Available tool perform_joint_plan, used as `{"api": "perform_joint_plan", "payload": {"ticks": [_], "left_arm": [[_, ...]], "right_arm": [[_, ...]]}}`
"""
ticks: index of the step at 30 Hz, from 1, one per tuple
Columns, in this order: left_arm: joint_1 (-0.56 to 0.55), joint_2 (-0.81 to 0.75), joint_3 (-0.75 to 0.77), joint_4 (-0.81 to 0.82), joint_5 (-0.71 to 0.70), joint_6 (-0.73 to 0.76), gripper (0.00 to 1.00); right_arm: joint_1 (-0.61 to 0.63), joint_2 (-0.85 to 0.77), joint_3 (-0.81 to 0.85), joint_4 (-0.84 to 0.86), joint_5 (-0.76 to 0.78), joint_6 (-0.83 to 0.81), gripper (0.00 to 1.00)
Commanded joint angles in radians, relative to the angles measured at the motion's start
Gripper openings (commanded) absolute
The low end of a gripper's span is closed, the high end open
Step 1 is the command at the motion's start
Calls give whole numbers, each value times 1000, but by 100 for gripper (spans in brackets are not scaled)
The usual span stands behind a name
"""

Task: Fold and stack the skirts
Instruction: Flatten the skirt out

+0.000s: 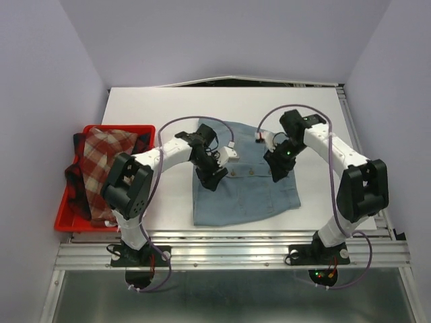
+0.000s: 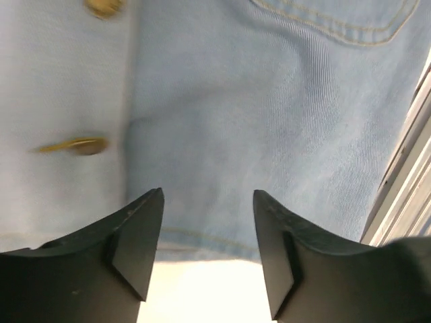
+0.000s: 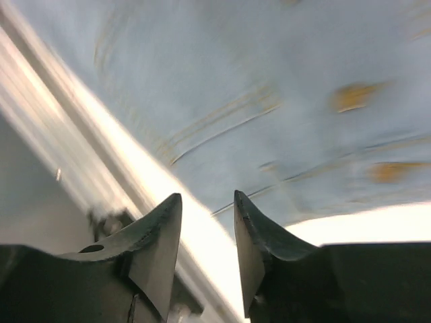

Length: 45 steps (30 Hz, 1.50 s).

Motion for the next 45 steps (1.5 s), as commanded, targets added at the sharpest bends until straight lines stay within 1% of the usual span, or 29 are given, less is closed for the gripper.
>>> {"api": "perform_joint_plan", "payload": {"ticks": [1, 2, 3, 4, 5, 6, 9, 10, 12, 13, 14, 16, 17, 18, 20, 21, 24, 30, 31, 33, 34, 36, 37, 39, 41, 42, 43, 44, 45], "left_arm": [[93, -52, 253, -88, 100, 73, 71], [134, -33, 354, -76, 103, 45, 75], [155, -15, 355, -57, 105, 18, 75], [175, 8, 451, -36, 108, -4, 80], [195, 62, 502, 1, 114, -22, 89], [226, 93, 592, 29, 100, -86, 99], [264, 234, 741, 107, 48, -165, 99], [287, 307, 830, 150, 18, -233, 99], [306, 384, 919, 168, 13, -281, 98], [321, 421, 1006, 173, 24, -307, 97], [327, 496, 1047, 172, 22, -318, 96], [332, 562, 1144, 161, 19, -326, 95], [335, 614, 1163, 155, 10, -326, 94], [337, 633, 1173, 161, 1, -328, 94], [341, 665, 1162, 181, -15, -329, 93], [341, 674, 1150, 185, -16, -328, 93], [341, 714, 1150, 173, -48, -325, 92], [341, 749, 1138, 78, -105, -277, 79], [343, 745, 1112, 72, -110, -257, 73], [343, 731, 1088, 69, -119, -243, 65], [344, 726, 1072, 67, -116, -237, 58], [349, 717, 1062, 61, -105, -220, 53], [349, 716, 1062, 61, -105, -219, 46], [354, 714, 1076, 56, -101, -208, 37], [355, 717, 1088, 50, -99, -202, 35], [355, 720, 1094, 47, -96, -194, 33], [355, 722, 1104, 44, -101, -191, 26], [355, 722, 1110, 44, -99, -188, 22], [355, 722, 1113, 44, -99, -183, 18]], "right_arm": [[-103, 20, 266, 67, -64, 67, 43], [-130, 49, 308, 90, -26, 108, 44], [-144, 77, 343, 123, 3, 108, 44], [-156, 104, 371, 159, 26, 140, 44], [-169, 164, 427, 221, 50, 156, 44], [-193, 195, 455, 254, 89, 170, 44], [-222, 322, 566, 335, 150, 191, 44], [-236, 353, 595, 348, 159, 193, 44], [-250, 437, 682, 349, 172, 191, 45], [-264, 459, 704, 351, 173, 185, 45], [-264, 477, 724, 354, 175, 178, 46], [-278, 523, 758, 352, 167, 150, 51], [-288, 534, 762, 352, 157, 139, 58], [-288, 542, 764, 352, 156, 130, 59], [-288, 558, 750, 348, 152, 96, 67], [-288, 560, 727, 346, 143, 81, 69], [-288, 575, 698, 357, 146, 69, 69], [-298, 618, 670, 358, 152, 35, 66], [-298, 623, 670, 357, 149, 32, 66], [-298, 632, 675, 354, 149, 26, 62], [-298, 643, 678, 349, 146, 15, 61], [-298, 647, 679, 339, 146, 6, 56], [-298, 651, 678, 336, 149, -5, 54], [-298, 649, 676, 334, 149, -11, 49], [-298, 651, 681, 336, 149, -10, 48], [-298, 651, 684, 336, 147, -11, 43], [-298, 649, 690, 336, 141, -13, 38], [-298, 651, 693, 334, 138, -13, 35], [-298, 651, 698, 335, 134, -11, 27]]}}
